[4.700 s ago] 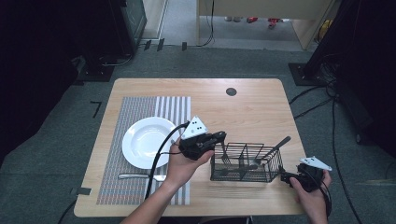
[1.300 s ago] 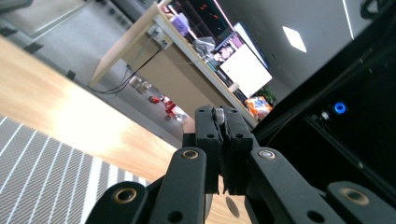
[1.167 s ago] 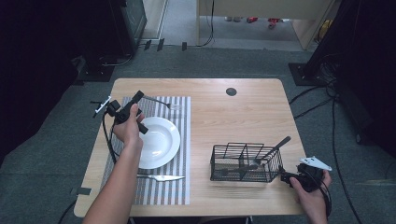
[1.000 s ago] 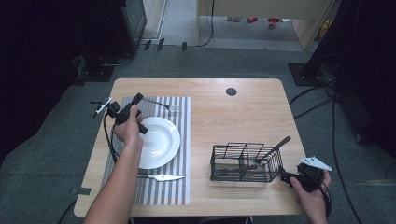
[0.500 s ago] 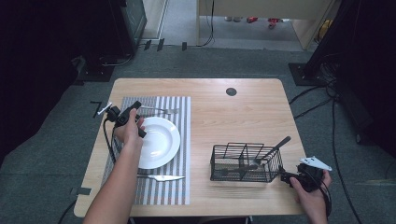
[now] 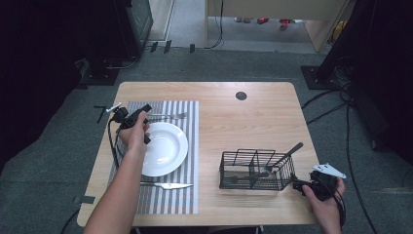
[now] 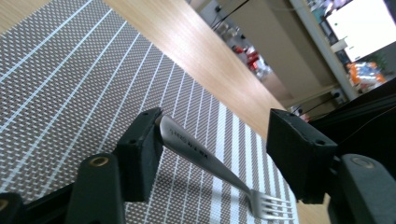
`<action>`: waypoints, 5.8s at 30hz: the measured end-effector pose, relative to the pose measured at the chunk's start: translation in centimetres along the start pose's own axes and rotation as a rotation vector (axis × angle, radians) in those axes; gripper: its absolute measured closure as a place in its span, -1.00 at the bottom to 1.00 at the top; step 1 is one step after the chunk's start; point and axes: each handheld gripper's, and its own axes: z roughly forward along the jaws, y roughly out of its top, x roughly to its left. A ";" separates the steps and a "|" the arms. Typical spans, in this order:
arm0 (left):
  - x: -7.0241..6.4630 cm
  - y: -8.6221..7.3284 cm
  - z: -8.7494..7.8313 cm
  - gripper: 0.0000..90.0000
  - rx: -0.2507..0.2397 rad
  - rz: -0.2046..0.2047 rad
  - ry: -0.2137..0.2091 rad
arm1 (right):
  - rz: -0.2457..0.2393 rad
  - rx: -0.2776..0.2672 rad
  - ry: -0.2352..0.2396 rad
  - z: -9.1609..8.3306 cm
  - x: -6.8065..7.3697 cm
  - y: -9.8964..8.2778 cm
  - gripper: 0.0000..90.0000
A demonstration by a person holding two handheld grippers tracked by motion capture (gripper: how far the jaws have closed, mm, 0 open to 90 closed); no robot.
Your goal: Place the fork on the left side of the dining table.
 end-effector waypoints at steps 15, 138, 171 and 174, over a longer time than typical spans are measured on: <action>0.5 0.6 0.5 -0.41 0.082 0.011 0.104 | 0.000 0.000 0.000 0.0 0.0 0.0 -0.97; -1.7 -4.1 -19.0 -0.64 0.011 0.722 0.046 | -0.001 0.002 -0.003 0.0 0.0 0.0 -0.97; 6.3 -7.8 -20.5 -0.69 0.089 0.731 0.229 | 0.000 0.003 -0.003 0.0 0.0 0.0 -0.97; 6.9 -7.9 -20.1 -0.69 0.099 0.729 0.253 | 0.000 0.003 -0.003 0.0 0.0 0.0 -0.97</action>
